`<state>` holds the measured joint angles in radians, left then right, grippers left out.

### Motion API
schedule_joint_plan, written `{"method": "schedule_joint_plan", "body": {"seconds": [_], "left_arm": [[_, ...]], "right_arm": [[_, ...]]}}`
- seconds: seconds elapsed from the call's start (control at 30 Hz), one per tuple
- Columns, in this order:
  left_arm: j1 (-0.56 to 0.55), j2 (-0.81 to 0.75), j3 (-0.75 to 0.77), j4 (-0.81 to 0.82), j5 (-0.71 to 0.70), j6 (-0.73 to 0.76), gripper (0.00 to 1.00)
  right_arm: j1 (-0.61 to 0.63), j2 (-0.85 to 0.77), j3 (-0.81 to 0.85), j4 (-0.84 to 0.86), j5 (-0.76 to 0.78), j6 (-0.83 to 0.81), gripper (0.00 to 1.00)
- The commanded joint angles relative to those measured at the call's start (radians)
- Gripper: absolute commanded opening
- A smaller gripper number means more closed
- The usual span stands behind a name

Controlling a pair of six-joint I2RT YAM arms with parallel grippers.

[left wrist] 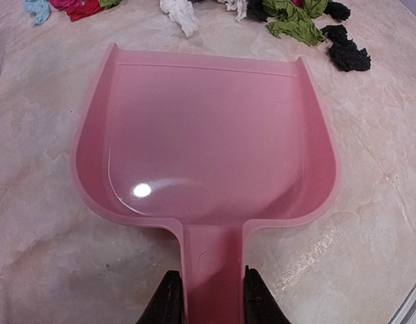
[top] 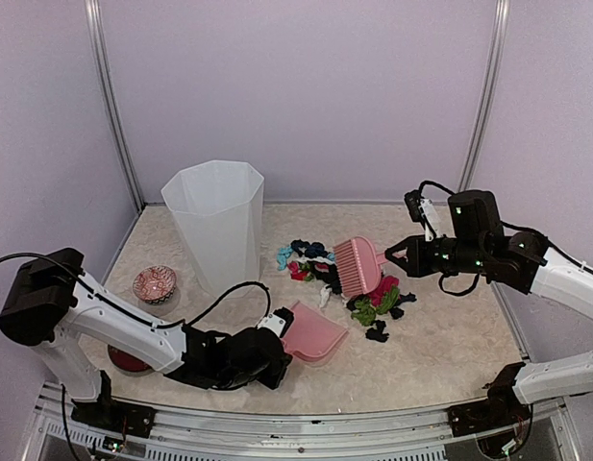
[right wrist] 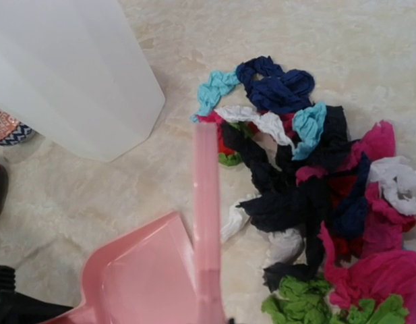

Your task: Sweep away the paper scraps from the table

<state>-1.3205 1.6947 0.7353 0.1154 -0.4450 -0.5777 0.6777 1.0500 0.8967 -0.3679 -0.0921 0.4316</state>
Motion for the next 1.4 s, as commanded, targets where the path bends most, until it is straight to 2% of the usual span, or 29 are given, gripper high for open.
{"method": "schedule_joint_plan", "body": {"seconds": [0.0, 0.2, 0.37, 0.7, 0.9, 1.17, 1.37], "left_arm": [[0.000, -0.061, 0.003, -0.047, -0.020, -0.002, 0.00], [-0.012, -0.147, 0.041, -0.171, -0.077, -0.051, 0.00], [-0.021, -0.228, 0.073, -0.310, -0.137, -0.103, 0.00], [-0.035, -0.363, 0.122, -0.532, -0.166, -0.227, 0.00], [-0.042, -0.380, 0.147, -0.657, -0.172, -0.279, 0.00], [-0.055, -0.413, 0.126, -0.706, -0.128, -0.326, 0.00], [-0.070, -0.420, 0.112, -0.703, -0.123, -0.335, 0.00]], "right_arm": [[-0.006, -0.006, 0.020, 0.028, 0.019, 0.002, 0.00], [-0.006, 0.068, 0.103, 0.072, 0.048, 0.001, 0.00], [-0.006, 0.202, 0.192, 0.173, 0.027, 0.021, 0.00], [-0.006, 0.560, 0.316, 0.444, 0.001, 0.260, 0.00], [-0.006, 0.782, 0.464, 0.489, -0.061, 0.351, 0.00], [-0.006, 1.026, 0.634, 0.503, -0.090, 0.455, 0.00], [-0.018, 1.085, 0.602, 0.528, -0.028, 0.524, 0.00]]}}
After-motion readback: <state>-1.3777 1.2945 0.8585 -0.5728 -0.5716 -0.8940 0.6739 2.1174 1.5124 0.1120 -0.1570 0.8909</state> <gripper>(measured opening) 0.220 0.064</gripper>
